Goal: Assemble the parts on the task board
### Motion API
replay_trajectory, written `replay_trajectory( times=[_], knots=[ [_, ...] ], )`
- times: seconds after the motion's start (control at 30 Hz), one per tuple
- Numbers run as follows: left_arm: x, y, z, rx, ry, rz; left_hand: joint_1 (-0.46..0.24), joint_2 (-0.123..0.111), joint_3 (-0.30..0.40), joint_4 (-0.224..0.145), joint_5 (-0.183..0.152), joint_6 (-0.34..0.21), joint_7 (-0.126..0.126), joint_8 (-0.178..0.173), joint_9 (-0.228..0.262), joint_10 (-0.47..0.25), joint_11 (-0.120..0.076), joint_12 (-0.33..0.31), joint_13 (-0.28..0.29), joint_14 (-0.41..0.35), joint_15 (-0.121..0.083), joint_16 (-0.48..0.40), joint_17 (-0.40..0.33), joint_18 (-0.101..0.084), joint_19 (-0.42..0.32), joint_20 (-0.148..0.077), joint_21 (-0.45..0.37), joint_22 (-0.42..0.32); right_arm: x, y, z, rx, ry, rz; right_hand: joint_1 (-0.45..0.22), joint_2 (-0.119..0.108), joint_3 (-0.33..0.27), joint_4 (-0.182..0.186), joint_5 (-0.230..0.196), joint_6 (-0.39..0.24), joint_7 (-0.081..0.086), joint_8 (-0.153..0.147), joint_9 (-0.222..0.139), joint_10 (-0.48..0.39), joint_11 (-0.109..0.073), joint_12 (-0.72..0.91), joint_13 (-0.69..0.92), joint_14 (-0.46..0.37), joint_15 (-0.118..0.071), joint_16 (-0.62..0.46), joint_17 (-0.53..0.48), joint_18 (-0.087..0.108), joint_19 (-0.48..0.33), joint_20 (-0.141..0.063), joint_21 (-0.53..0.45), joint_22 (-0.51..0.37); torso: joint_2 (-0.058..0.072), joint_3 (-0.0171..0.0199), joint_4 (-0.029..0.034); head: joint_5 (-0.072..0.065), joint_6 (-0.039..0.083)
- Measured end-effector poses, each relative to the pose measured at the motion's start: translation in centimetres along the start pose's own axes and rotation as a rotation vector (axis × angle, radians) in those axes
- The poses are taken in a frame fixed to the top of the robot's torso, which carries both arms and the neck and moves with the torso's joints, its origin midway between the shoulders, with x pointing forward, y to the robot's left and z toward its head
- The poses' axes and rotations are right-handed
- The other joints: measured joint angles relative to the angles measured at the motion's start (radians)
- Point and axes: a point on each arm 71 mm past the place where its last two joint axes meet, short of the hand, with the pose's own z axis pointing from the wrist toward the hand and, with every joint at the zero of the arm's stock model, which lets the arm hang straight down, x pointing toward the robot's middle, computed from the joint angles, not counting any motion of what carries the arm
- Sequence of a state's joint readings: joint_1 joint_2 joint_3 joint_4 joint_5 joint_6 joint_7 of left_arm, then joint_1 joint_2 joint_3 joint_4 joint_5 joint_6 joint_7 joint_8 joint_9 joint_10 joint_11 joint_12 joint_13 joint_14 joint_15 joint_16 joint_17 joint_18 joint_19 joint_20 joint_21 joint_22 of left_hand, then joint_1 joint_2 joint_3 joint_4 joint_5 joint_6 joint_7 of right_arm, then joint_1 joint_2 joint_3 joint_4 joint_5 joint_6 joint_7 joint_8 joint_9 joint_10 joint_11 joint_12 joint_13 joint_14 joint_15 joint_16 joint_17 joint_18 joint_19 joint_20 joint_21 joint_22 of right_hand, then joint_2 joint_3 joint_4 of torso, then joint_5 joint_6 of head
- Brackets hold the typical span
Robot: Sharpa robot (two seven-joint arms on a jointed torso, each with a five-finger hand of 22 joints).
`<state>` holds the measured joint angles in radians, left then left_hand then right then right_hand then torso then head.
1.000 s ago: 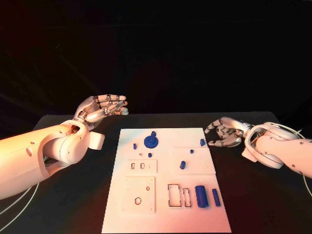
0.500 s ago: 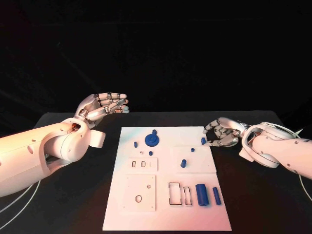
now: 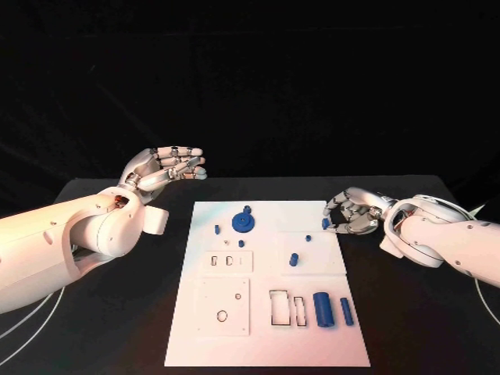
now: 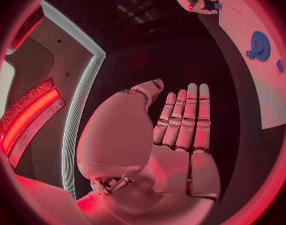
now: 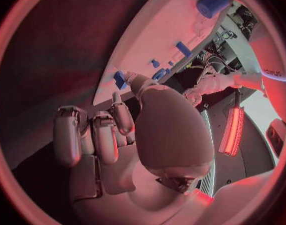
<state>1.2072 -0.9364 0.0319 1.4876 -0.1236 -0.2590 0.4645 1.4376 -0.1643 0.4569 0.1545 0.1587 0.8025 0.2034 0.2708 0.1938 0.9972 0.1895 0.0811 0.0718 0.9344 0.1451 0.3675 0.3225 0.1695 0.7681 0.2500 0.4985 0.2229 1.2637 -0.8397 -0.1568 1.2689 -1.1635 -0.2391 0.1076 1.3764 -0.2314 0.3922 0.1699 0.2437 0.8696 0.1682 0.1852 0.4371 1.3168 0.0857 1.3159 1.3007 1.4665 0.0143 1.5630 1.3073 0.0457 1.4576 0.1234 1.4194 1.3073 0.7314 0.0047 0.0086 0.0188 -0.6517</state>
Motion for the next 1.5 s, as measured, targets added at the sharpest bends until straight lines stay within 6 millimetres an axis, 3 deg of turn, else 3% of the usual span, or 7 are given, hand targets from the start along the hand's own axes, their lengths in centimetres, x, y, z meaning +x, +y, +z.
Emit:
replay_trajectory(
  times=[0.43, 0.7, 0.8, 0.97, 1.17, 1.5],
  knots=[
    [-0.02, -0.01, -0.03, 0.0, 0.0, 0.0, 0.0, 0.0, 0.003, -0.003, 0.0, 0.0, 0.0, 0.0, 0.0, 0.0, 0.0, 0.0, 0.0, 0.0, 0.0, 0.0, 0.001, 0.0, 0.0, 0.0, 0.0, 0.001, 0.61, 0.29, 0.38, 0.001, 0.014, -0.002, 0.001, 0.009, 0.016, 0.004, 0.0, 0.015, -0.002, 0.004, 0.002, 0.004, -0.004, 0.008, 0.005, 0.0, 0.0, 0.0, 0.0, 0.0, 0.003, -0.003, 0.0, 0.001, -0.001, 0.0005, -0.0005, 0.0, -0.006],
    [-0.04, -0.01, -0.03, 0.0, 0.0, 0.001, 0.0, 0.0, 0.003, -0.003, 0.0, 0.0, 0.0, 0.0, 0.0, 0.0, 0.0, 0.0, 0.0, 0.0, 0.0, 0.0, 0.001, 0.0, 0.0, 0.0, 0.0, 0.001, 0.69, 0.29, 0.45, 0.005, 0.016, -0.006, -0.005, 0.024, 0.036, 0.004, 0.0, 0.032, -0.012, 0.013, 0.005, 0.011, -0.011, 0.011, 0.008, 0.0, 0.0, 0.0, 0.001, 0.0, 0.004, -0.004, 0.004, 0.001, -0.001, 0.0005, 0.0, 0.0, -0.004],
    [-0.06, -0.01, -0.04, -0.001, -0.001, 0.001, 0.0, 0.0, 0.003, -0.003, 0.0, 0.0, 0.0, 0.0, 0.0, 0.0, 0.0, 0.0, 0.0, 0.0, 0.0, 0.0, 0.001, 0.0, 0.0, 0.0, 0.0, 0.001, 0.7, 0.22, 0.44, 0.008, 0.016, -0.008, -0.005, 0.024, 0.042, 0.003, -0.004, 0.046, -0.014, 0.024, 0.009, 0.012, -0.012, 0.011, 0.008, 0.0, -0.001, 0.0, 0.001, 0.0, 0.007, -0.007, 0.005, 0.001, -0.001, 0.0005, 0.0, -0.001, -0.004],
    [-0.08, -0.01, -0.04, -0.001, -0.001, 0.001, 0.0, 0.0, 0.003, -0.003, 0.0, 0.0, 0.0, 0.0, 0.0, 0.0, 0.0, 0.0, 0.0, 0.0, 0.0, 0.0, 0.001, 0.0, 0.0, 0.0, 0.0, 0.001, 0.74, 0.18, 0.43, 0.011, 0.017, -0.009, -0.016, 0.045, 0.057, 0.007, -0.004, 0.074, -0.022, 0.051, 0.018, 0.019, -0.018, 0.011, 0.008, 0.0, -0.008, 0.0, 0.001, 0.0, 0.011, -0.011, 0.008, 0.001, -0.002, 0.0005, 0.0, -0.001, -0.004],
    [-0.18, -0.02, -0.09, -0.001, -0.002, 0.002, 0.0, 0.0, 0.003, -0.003, 0.0, 0.0, 0.0, 0.0, 0.001, 0.0, 0.0, 0.0, 0.0, 0.0, 0.0, 0.0, 0.002, 0.0, 0.0, 0.0, 0.0, 0.001, 0.78, 0.26, 0.51, 0.013, 0.013, -0.012, -0.018, 0.048, 0.063, 0.003, -0.004, 0.08, -0.029, 0.063, 0.025, 0.022, -0.022, 0.015, 0.008, 0.0, -0.015, 0.004, 0.001, 0.0, 0.007, -0.014, 0.012, 0.001, -0.002, 0.0005, 0.0, -0.001, -0.004],
    [-0.23, -0.02, -0.11, -0.002, -0.002, 0.002, 0.0, 0.0, 0.003, -0.003, 0.0, 0.0, 0.0, 0.0, 0.001, 0.0, 0.0, 0.0, 0.0, 0.0, 0.0, 0.0, 0.002, 0.0, -0.002, 0.002, 0.0, 0.001, 0.6, 0.69, 0.5, 0.021, -0.047, -0.03, -0.027, 0.075, 0.079, 0.004, 0.001, 0.08, -0.029, 0.082, 0.035, 0.03, -0.03, 0.02, 0.007, -0.001, -0.021, 0.004, 0.0, 0.0, 0.01, -0.018, 0.015, 0.0, -0.002, 0.0006, -0.0001, -0.003, -0.002]
  ],
)
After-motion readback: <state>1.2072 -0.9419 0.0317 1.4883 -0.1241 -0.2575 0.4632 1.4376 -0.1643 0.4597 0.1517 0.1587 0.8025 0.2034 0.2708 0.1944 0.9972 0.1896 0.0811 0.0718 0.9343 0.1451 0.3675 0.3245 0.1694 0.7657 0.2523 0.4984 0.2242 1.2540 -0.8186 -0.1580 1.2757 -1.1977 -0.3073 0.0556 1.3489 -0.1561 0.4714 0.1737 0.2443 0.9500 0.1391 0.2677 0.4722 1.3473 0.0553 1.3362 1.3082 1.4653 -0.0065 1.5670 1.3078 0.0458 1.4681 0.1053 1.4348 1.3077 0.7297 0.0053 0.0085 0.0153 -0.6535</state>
